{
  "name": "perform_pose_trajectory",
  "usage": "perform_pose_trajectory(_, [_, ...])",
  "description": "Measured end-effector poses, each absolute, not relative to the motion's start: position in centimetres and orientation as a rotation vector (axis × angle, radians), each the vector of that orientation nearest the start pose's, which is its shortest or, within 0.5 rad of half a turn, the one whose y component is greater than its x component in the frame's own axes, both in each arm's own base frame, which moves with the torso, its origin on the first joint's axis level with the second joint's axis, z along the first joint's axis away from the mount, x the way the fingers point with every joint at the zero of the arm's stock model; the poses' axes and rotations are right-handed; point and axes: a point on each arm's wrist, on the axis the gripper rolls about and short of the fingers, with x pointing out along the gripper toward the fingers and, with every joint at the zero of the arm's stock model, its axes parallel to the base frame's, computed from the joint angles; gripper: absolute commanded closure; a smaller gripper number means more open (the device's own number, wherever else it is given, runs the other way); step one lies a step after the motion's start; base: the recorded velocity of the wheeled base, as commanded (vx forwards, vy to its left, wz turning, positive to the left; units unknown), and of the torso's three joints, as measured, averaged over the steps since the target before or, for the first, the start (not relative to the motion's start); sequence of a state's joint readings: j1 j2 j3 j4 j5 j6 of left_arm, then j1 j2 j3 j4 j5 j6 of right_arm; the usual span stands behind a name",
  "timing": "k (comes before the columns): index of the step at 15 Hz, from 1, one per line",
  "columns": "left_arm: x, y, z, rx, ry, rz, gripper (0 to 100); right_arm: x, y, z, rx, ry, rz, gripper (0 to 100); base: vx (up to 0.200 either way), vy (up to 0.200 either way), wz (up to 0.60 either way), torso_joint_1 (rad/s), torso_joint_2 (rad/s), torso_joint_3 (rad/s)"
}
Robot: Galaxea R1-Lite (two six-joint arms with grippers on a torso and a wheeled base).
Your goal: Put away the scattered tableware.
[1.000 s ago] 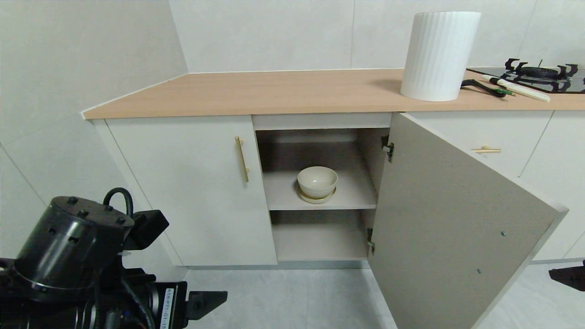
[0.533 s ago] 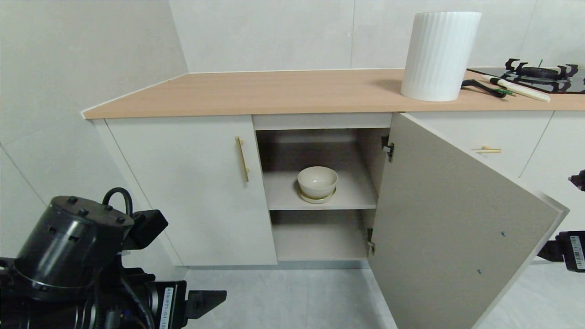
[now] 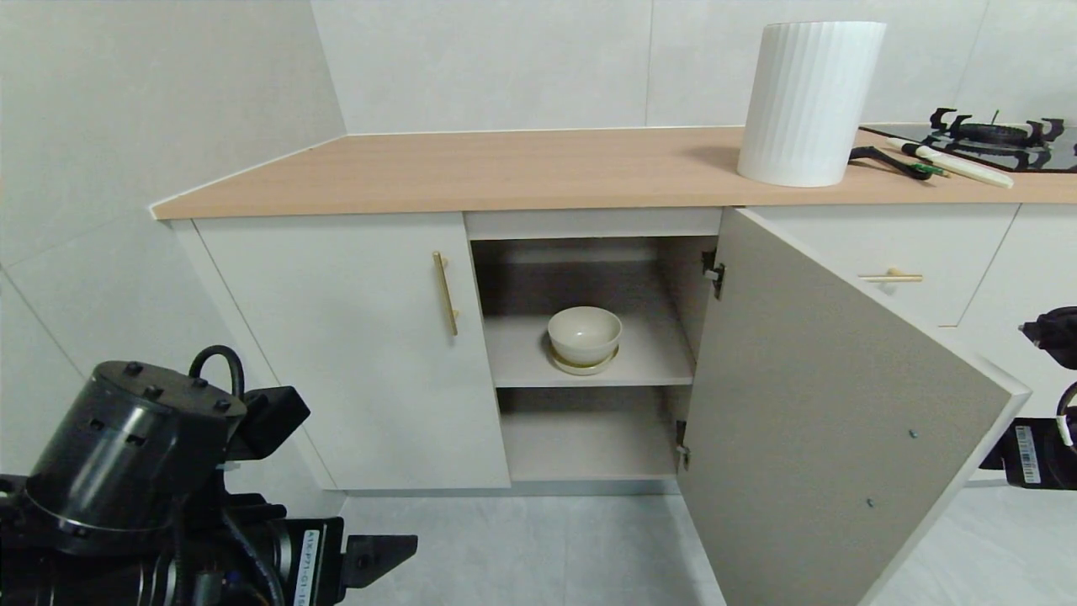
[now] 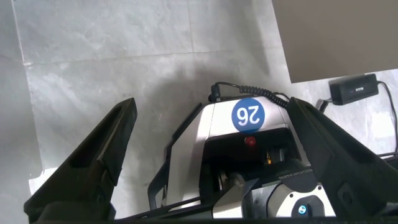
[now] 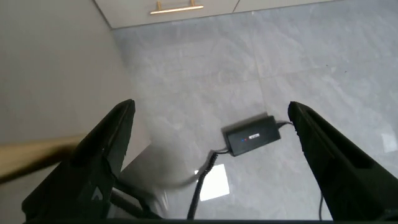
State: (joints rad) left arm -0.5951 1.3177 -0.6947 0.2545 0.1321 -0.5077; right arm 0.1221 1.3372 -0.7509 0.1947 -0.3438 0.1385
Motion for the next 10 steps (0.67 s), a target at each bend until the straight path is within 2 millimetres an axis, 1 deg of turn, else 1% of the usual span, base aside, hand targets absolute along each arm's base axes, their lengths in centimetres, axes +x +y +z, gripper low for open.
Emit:
perform_pose_trajectory(2, [14.8,-9.6,17.1,-0.155,0.906,-0.211,0,18.9,2.1,18.6,-0.029,0.746,-0.237,0,0.000,0.000,0.00,0.000,0.00,0.000])
perform_pose_trajectory(10, [14.8,-9.6,17.1,-0.155,0.907,-0.211,0,18.3,6.0,18.1,0.014,0.754,-0.086,0,0.000,0.000,0.00,0.000,0.00,0.000])
